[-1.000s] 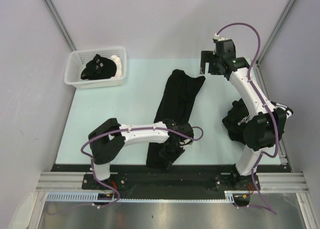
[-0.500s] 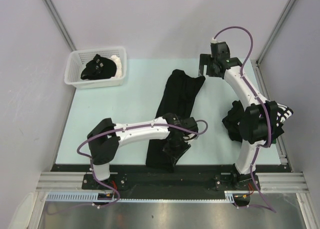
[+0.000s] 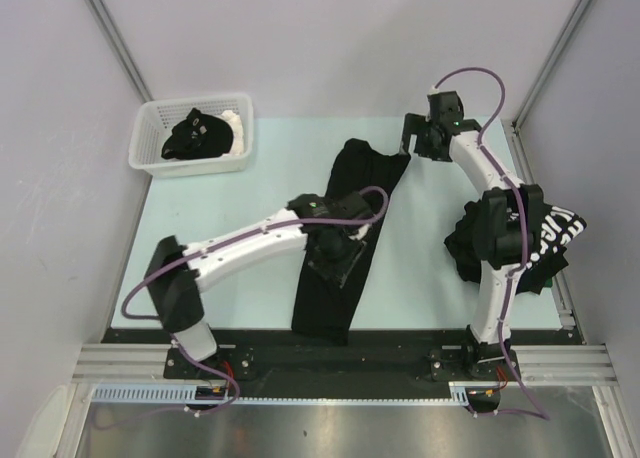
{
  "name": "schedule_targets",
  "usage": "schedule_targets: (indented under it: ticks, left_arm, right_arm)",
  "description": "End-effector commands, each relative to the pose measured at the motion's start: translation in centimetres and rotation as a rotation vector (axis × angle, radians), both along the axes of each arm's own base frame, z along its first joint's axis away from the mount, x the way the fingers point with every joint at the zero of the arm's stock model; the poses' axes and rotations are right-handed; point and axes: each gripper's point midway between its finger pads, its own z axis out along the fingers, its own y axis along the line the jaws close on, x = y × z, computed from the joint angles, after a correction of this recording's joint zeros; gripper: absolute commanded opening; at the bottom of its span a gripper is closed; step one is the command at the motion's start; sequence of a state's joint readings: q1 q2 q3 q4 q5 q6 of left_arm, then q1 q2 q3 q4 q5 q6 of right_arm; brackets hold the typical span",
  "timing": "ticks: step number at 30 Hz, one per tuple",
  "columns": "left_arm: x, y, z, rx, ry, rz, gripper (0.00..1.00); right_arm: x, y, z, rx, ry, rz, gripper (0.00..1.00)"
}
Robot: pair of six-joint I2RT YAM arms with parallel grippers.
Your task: Fold and stack the t-shirts
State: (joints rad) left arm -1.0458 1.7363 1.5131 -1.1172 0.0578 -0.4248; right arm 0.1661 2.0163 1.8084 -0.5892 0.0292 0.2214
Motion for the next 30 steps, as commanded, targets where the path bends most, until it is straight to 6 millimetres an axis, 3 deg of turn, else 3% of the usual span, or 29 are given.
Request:
schedule_targets:
  ticks: [1,2,3,8,16,24,30]
  left_arm:
    - [4.1,2.4,6.9,-0.118,-0.234,0.192,0.49]
    - [4.6,2.8,7.5,-0.131,-0.252,0.230,0.50]
    - [5.2,3.8,8.4,-0.142,-0.285,0.270,0.52]
    - [6.2,5.1,9.6,-0.209,-0.316,0.366,0.54]
    - [5.8,6.2,8.5,-0.174,-0.291,0.428,0.54]
    - [6.7,7.0,10.0,-0.194,-0.360,0.479,0.54]
    - [7.3,7.6,10.0,-0.177,-0.367,0.495,0.54]
  right_arm:
    - [2.6,1.7,-0.7,0.114,-0.028,0.032,0.99]
    - [3.0,1.8,-1.9,0.126,-0.007,0.023,0.99]
    - [3.5,1.9,-1.8,0.134,-0.015,0.025,0.98]
    - [4.8,2.5,-4.4,0.160,0.015,0.039,0.95]
    - [6.6,2.7,-6.3,0.173,0.021,0.066,0.86]
    - [7.3,2.0,-7.7,0.141,0.027,0.068,0.79]
    - [7.5,1.7,-8.8,0.127,0.038,0.070,0.71]
